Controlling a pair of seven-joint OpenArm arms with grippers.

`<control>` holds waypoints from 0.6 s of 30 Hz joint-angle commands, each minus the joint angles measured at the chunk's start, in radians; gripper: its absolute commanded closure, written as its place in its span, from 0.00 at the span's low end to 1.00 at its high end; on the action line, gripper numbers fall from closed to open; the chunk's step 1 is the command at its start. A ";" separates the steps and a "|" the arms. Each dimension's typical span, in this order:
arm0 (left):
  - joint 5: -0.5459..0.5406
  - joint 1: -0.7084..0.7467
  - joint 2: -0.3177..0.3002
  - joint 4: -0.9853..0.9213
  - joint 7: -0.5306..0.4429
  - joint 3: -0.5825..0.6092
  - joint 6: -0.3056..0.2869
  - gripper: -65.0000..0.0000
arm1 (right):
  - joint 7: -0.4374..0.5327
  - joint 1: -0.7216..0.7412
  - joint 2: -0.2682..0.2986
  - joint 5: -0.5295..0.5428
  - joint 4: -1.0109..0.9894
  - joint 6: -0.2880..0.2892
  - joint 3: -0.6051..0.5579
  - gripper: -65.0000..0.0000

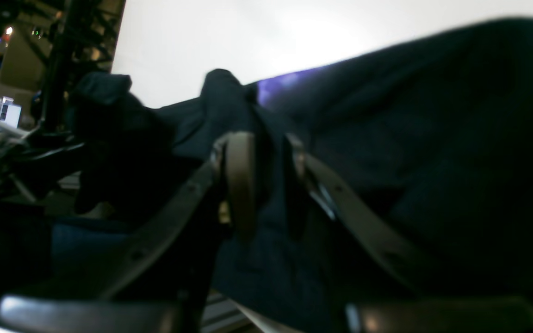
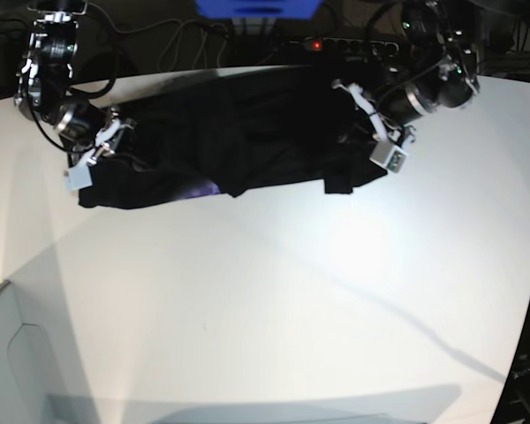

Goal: Fold the T-shirt properly
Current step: 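Lift the shirt end with the left gripper and fold it toward the right gripper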

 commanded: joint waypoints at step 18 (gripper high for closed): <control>-0.017 -0.171 0.068 -0.102 -0.022 0.298 0.075 0.99 | 0.016 0.001 0.009 0.024 0.002 0.006 0.003 0.81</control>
